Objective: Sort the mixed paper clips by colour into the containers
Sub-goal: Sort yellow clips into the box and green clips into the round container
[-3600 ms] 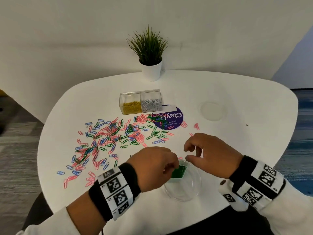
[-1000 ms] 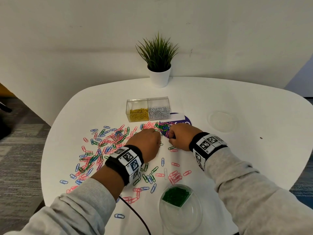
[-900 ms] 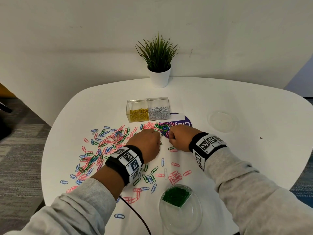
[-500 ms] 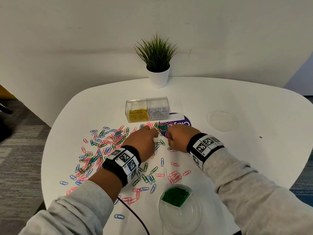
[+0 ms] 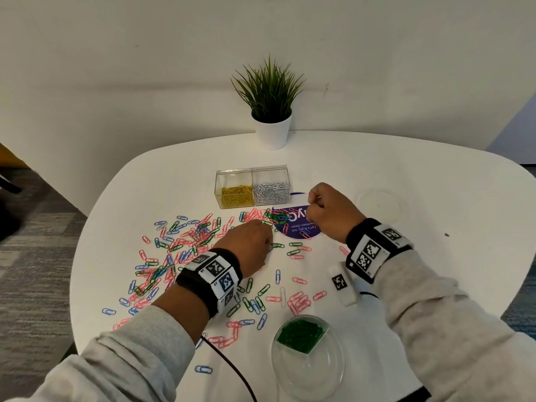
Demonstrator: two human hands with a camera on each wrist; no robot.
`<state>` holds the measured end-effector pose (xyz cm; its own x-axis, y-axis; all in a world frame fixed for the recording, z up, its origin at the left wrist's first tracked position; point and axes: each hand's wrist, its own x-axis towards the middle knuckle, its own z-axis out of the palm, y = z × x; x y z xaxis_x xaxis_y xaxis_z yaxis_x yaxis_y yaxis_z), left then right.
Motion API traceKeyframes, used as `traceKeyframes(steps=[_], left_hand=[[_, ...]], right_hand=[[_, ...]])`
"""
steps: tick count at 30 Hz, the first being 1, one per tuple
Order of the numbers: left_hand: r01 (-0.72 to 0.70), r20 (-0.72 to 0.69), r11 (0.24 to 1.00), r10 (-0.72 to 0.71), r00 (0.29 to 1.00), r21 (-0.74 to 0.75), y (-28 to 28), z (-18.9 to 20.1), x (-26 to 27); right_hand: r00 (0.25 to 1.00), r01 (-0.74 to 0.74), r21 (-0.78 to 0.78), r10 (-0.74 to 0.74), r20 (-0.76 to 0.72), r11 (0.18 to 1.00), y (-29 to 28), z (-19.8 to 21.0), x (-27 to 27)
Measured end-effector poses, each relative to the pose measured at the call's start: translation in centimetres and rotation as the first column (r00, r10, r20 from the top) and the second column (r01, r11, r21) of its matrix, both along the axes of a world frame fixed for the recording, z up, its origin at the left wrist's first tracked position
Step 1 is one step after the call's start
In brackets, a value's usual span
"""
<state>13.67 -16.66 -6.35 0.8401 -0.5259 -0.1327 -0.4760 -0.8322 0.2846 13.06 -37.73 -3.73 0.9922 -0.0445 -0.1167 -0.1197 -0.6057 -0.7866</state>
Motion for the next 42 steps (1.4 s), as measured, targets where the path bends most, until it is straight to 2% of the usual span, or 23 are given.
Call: traceKeyframes(steps=[2,4,7,9,11,12,13,15,16,18,20,22,24,26,27,28,29,30,32,34,35,37,42], left_hand=[[-0.015,-0.006,1.0,0.015,1.0,0.015,0.0,-0.1,0.0],[-0.027,-0.002,1.0,0.027,1.0,-0.01,0.0,-0.1,-0.1],[-0.085,-0.009,0.99,0.084,0.996,-0.112,0.3,0.5,0.1],[-0.137,-0.034,0.975,0.134,0.99,-0.175,1.0,0.9,0.4],[-0.225,-0.112,0.94,0.202,0.973,-0.255,1.9,1.4,0.6],[-0.324,-0.235,0.877,0.252,0.939,-0.355,2.4,1.6,0.7],[-0.472,-0.433,0.744,0.27,0.86,-0.473,2.8,1.9,0.6],[-0.755,-0.782,0.373,0.111,0.614,-0.54,3.3,2.4,0.4],[-0.835,-0.858,0.236,0.015,0.514,-0.496,3.4,2.5,0.5],[-0.911,-0.915,0.111,-0.116,0.385,-0.398,3.5,2.6,0.4],[-0.937,-0.931,0.079,-0.17,0.323,-0.34,3.3,2.8,0.4],[-0.943,-0.94,0.104,-0.171,0.295,-0.315,2.9,3.1,0.2],[-0.933,-0.945,0.162,-0.116,0.306,-0.322,2.3,3.3,0.4],[-0.907,-0.933,0.232,0.0,0.36,-0.35,1.7,3.3,0.8],[-0.881,-0.912,0.291,0.062,0.407,-0.373,1.4,3.3,0.9],[-0.837,-0.874,0.368,0.113,0.472,-0.405,1.1,3.3,0.9],[-0.772,-0.819,0.465,0.154,0.552,-0.433,0.8,3.3,0.9],[-0.683,-0.744,0.58,0.188,0.642,-0.443,0.4,3.3,1.0],[-0.447,-0.511,0.811,0.22,0.831,-0.377,-0.1,3.0,1.3],[-0.21,-0.279,0.958,0.15,0.948,-0.197,-0.6,2.5,1.6],[-0.11,-0.208,0.99,0.09,0.974,-0.086,-0.8,2.4,1.6],[0.041,-0.119,0.995,-0.03,0.992,0.091,-1.3,2.3,1.4],[0.127,-0.045,0.967,-0.12,0.992,0.222,-2.3,2.3,0.9]], right_hand=[[0.998,-0.04,0.038,0.042,-0.052,0.998,0.1,-0.3,0.0],[0.978,-0.189,-0.132,0.174,-0.113,0.973,0.8,-0.5,-0.2],[0.916,-0.402,-0.449,0.341,-0.213,0.798,1.5,-1.1,-0.6],[0.892,-0.452,-0.534,0.374,-0.254,0.715,1.6,-1.4,-0.8],[0.886,-0.46,-0.566,0.4,-0.236,0.684,1.5,-1.6,-0.9],[0.884,-0.459,-0.58,0.414,-0.218,0.673,1.6,-1.6,-0.9],[0.88,-0.461,-0.593,0.424,-0.212,0.66,1.7,-1.6,-0.9],[0.871,-0.477,-0.606,0.434,-0.23,0.637,2.0,-1.4,-1.0],[0.867,-0.486,-0.611,0.431,-0.249,0.625,2.1,-1.3,-0.9],[0.861,-0.498,-0.626,0.428,-0.275,0.6,2.6,-1.0,-0.9],[0.859,-0.503,-0.645,0.417,-0.298,0.575,2.9,-0.7,-0.9],[0.869,-0.489,-0.65,0.39,-0.305,0.582,2.8,-0.2,-0.9],[0.911,-0.411,-0.581,0.335,-0.24,0.703,2.0,0.3,-0.8],[0.976,-0.215,-0.377,0.189,-0.104,0.901,0.6,0.9,-0.7],[0.994,-0.101,-0.206,0.088,-0.067,0.973,-0.1,1.4,-0.9],[0.998,-0.002,-0.027,0.0,-0.07,1.0,-0.6,1.9,-1.3],[0.995,0.05,0.082,-0.043,-0.089,0.995,-1.0,2.4,-1.9],[0.995,0.04,0.112,-0.029,-0.094,0.993,-1.2,3.0,-2.8],[0.99,-0.128,-0.054,0.124,-0.068,0.99,-0.8,4.2,-5.0],[0.944,-0.33,-0.218,0.323,-0.072,0.918,0.5,4.9,-7.5],[0.915,-0.403,-0.27,0.396,-0.082,0.875,1.2,4.9,-8.8],[0.854,-0.51,-0.365,0.509,-0.107,0.779,2.4,4.7,-11.3],[0.733,-0.66,-0.444,0.649,-0.202,0.606,4.2,3.7,-14.6]])
